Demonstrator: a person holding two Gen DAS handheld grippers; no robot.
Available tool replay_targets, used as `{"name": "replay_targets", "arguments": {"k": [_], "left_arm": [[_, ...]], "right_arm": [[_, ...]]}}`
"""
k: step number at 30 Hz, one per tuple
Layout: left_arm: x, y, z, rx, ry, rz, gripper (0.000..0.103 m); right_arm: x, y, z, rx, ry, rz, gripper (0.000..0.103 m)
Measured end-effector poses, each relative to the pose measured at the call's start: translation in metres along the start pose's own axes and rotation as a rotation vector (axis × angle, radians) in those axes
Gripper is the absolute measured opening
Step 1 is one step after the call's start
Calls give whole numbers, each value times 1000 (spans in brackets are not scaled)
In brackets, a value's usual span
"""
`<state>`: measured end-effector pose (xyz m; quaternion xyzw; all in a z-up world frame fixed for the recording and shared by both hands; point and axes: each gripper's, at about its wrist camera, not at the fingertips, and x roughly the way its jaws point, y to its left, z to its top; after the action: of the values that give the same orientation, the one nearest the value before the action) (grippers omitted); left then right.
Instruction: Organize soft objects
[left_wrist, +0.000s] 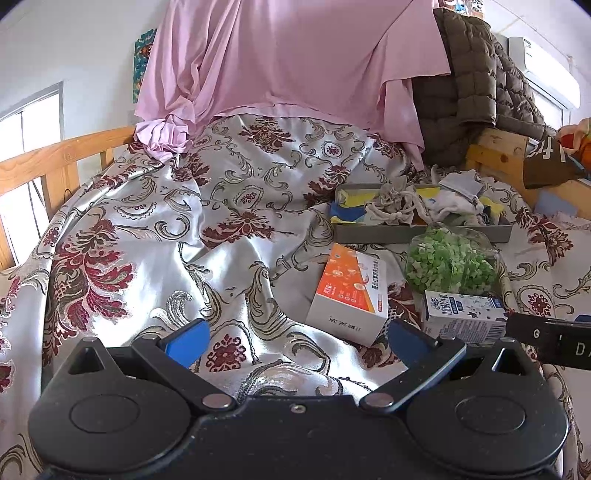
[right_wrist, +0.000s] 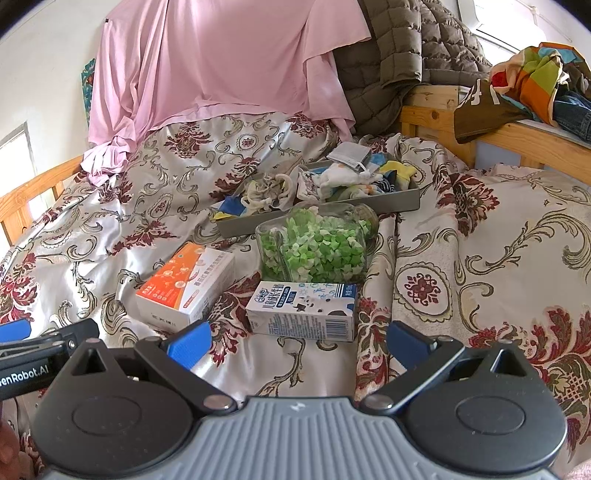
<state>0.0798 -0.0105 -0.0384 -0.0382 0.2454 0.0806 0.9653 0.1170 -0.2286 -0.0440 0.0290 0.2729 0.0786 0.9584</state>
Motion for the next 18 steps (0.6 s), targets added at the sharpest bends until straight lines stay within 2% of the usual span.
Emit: {"name": "replay_targets", "arguments": {"k": [18], "left_arm": [[1,0,-1,-1,4,1,102]], "right_arm": [[0,1,-1,-1,2,1,103]]}}
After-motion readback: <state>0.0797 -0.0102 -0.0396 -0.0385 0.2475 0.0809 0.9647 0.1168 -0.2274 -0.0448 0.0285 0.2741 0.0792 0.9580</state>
